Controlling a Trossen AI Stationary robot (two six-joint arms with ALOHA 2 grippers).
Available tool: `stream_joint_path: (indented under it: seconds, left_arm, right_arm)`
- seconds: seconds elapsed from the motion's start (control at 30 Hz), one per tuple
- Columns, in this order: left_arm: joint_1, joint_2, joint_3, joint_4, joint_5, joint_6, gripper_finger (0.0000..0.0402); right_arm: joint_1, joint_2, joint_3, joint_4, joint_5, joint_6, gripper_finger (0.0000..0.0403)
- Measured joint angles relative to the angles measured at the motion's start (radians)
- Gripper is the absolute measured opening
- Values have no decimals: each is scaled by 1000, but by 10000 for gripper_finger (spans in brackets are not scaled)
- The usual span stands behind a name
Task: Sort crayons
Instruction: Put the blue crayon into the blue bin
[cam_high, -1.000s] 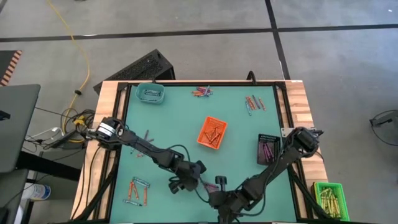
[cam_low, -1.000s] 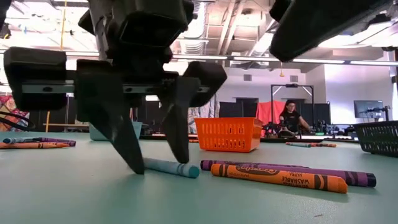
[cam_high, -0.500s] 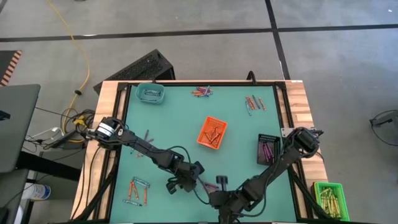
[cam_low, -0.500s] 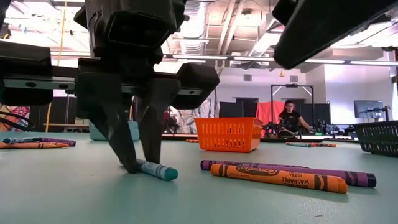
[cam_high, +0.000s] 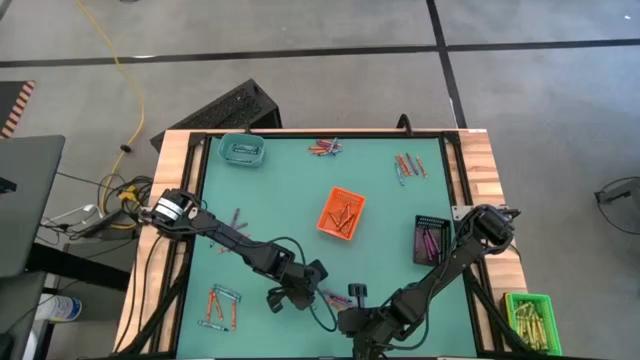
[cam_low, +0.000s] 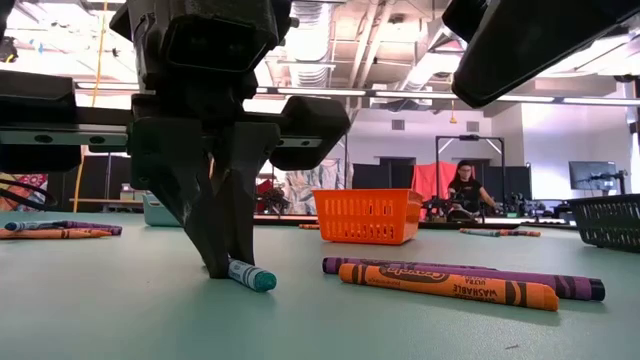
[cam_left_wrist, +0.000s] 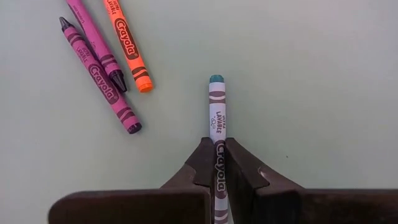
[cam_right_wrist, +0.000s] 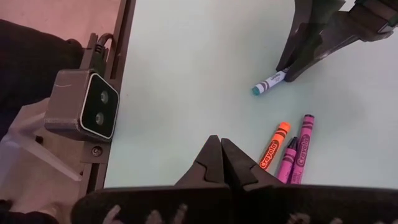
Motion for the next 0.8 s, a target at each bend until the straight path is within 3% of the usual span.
stream_joint_path:
  seconds: [0.4, 0.8]
  left_arm:
    - [-10, -78, 36, -165, -123, -10, 0]
    - [32, -253, 41, -473, -357, -68, 0]
  right_arm:
    - [19, -1, -1, -20, -1, 6, 0]
    - [51, -1, -1, -41, 21, 9, 0]
